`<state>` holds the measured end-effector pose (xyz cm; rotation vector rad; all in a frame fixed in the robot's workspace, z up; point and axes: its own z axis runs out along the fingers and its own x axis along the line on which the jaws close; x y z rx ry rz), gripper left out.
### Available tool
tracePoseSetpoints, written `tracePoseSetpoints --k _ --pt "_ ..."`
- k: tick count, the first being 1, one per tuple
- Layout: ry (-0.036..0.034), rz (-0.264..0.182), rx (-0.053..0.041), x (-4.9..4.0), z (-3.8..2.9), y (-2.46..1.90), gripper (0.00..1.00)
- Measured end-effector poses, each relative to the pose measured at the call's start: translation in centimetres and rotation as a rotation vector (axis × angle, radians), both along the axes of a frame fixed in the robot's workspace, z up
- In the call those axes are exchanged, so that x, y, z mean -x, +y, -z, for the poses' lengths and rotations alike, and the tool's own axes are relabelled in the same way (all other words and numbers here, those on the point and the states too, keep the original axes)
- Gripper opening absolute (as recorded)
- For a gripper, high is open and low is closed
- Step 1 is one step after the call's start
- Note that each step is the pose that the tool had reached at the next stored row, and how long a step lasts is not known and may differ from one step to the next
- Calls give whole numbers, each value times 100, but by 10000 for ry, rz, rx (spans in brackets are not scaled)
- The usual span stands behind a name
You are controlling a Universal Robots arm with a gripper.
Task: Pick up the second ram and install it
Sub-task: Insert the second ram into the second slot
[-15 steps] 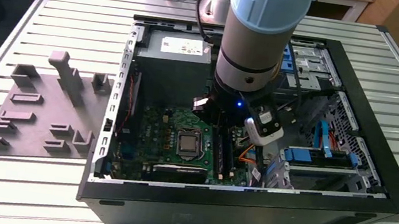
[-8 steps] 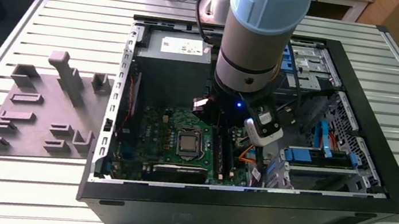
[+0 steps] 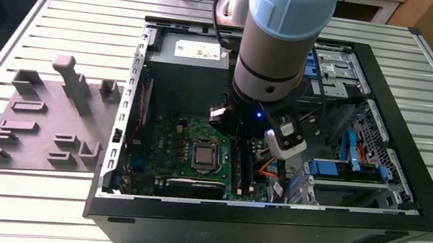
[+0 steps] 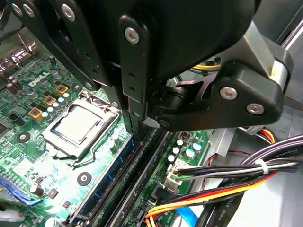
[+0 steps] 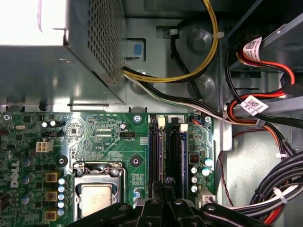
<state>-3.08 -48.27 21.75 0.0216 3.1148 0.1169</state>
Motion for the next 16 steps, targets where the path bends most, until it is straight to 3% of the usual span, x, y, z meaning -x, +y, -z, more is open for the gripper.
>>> tracePoseSetpoints --k 16 --pt "0 -1 -85 0 38 0 12"
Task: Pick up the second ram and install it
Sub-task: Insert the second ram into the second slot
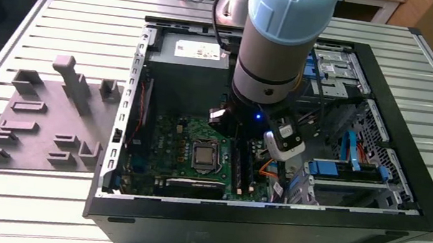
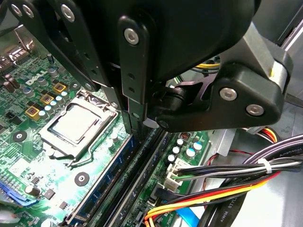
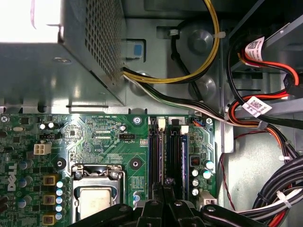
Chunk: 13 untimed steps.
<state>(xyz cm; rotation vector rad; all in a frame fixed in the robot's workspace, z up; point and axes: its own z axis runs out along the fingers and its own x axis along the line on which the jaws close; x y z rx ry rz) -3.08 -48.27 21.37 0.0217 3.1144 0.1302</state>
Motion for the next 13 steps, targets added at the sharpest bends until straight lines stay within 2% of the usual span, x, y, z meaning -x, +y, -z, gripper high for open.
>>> tracePoseSetpoints --k 6,7,13 --pt "-1 0 -7 0 1 1 13" --pt "-1 0 -6 0 1 0 19" --pt "-1 0 -8 0 1 0 19"
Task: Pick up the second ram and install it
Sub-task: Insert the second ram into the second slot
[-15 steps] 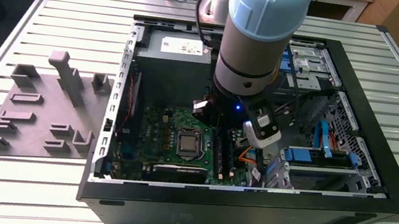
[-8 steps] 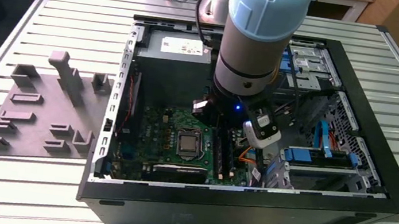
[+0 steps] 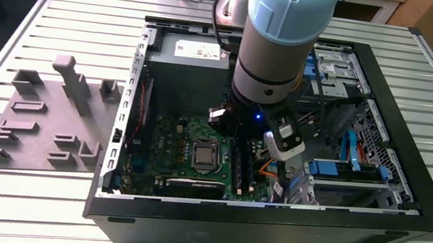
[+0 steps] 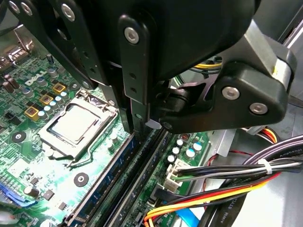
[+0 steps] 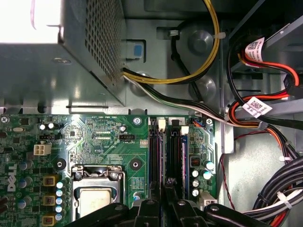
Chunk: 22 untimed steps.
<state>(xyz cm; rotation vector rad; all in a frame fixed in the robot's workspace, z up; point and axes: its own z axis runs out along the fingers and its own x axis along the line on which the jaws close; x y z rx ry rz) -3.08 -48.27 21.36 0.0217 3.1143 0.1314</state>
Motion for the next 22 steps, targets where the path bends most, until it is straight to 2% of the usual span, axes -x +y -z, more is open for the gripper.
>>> tracePoseSetpoints --k 4,16,22 --pt "1 0 6 0 -32 0 19" --pt "0 0 30 0 -280 0 19" --pt "0 0 40 0 -290 0 19"
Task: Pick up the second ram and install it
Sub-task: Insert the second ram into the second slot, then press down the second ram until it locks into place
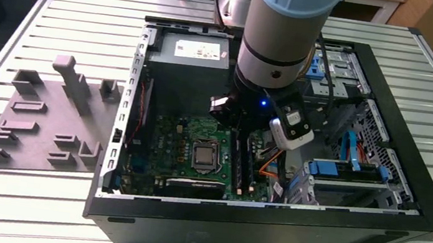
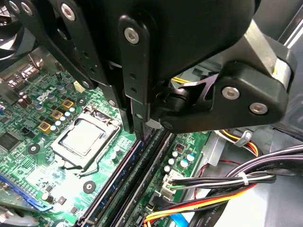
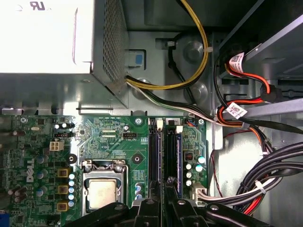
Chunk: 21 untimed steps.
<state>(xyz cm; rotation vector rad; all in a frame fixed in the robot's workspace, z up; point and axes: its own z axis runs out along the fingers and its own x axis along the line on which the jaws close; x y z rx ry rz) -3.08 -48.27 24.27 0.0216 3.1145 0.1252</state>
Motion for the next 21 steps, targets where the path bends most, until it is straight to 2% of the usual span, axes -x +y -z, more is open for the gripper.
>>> tracePoseSetpoints --k 4,5,14,21 --pt "0 0 2 0 0 0 17" --pt "1 0 3 0 0 0 11" --pt "0 1 14 0 0 2 11" --pt "0 0 14 0 1 43 11"
